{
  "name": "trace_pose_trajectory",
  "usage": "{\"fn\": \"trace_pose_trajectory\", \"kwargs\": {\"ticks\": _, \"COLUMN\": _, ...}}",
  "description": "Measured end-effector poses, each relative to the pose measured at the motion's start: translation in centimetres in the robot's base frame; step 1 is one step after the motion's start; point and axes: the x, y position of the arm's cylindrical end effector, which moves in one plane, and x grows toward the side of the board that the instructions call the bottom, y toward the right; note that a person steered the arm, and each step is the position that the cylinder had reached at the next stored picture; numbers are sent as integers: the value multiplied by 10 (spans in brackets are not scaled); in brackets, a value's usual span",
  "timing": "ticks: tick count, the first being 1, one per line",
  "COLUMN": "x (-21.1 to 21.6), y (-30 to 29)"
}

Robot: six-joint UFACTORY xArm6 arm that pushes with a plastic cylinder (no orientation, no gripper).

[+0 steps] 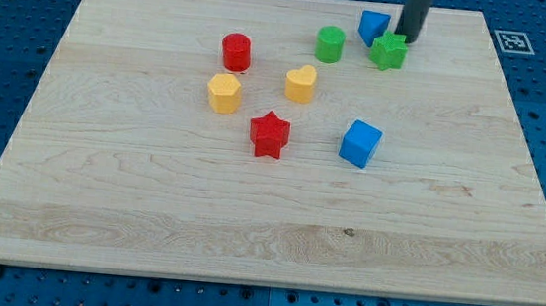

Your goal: Move green star closer to blue cube

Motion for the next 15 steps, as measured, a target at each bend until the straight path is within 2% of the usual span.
{"fn": "trace_pose_trajectory", "kwargs": {"ticks": 1, "x": 0, "y": -26}}
{"fn": "trace_pose_trajectory", "kwargs": {"ticks": 3, "x": 5, "y": -7}}
{"fn": "trace_pose_trajectory", "kwargs": {"ticks": 6, "x": 45, "y": -9}}
{"fn": "trace_pose_trajectory", "kwargs": {"ticks": 10, "x": 41, "y": -25}}
{"fn": "trace_pose_trajectory", "kwargs": {"ticks": 15, "x": 105, "y": -25}}
